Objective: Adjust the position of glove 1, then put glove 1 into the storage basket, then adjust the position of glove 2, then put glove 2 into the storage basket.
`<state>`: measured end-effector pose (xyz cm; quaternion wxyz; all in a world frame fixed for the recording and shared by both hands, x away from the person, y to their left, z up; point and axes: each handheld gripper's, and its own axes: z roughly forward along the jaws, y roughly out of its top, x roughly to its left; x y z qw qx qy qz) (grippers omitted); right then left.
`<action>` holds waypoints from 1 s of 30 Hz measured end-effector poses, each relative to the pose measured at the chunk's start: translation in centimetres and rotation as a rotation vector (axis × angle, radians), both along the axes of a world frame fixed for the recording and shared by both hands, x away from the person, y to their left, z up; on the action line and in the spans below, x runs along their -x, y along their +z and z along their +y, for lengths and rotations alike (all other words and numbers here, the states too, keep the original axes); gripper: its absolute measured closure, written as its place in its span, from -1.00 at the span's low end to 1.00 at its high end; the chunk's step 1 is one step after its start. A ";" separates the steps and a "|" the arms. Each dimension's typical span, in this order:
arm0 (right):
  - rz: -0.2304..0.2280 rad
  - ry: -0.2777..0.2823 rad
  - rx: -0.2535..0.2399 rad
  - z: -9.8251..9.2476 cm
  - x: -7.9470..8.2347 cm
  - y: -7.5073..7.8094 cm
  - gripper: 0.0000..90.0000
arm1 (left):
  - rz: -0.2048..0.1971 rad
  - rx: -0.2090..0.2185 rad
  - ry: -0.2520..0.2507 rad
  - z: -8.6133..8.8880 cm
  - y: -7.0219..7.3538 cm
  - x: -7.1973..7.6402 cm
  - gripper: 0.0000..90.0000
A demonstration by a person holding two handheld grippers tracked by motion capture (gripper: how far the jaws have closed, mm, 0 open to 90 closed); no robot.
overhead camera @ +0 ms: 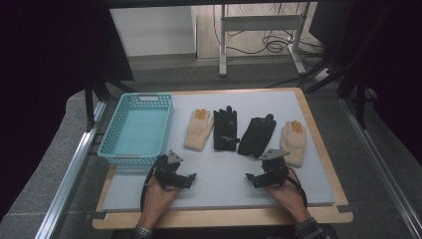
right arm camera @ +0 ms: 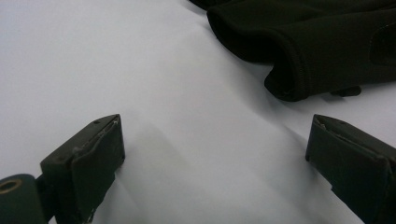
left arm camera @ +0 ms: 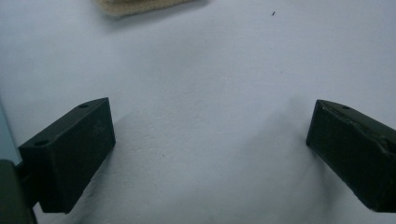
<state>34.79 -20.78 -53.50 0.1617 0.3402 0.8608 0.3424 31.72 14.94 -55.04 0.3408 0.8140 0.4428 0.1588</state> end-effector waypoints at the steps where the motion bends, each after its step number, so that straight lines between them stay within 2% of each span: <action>1: -0.001 0.000 0.001 0.0 0.0 0.0 -0.91 | 0.000 0.000 0.000 0.0 0.0 0.0 -0.97; 30: 0.001 -0.008 -0.007 0.0 0.0 0.0 -0.86 | -0.001 0.002 0.001 0.0 0.0 0.0 -0.96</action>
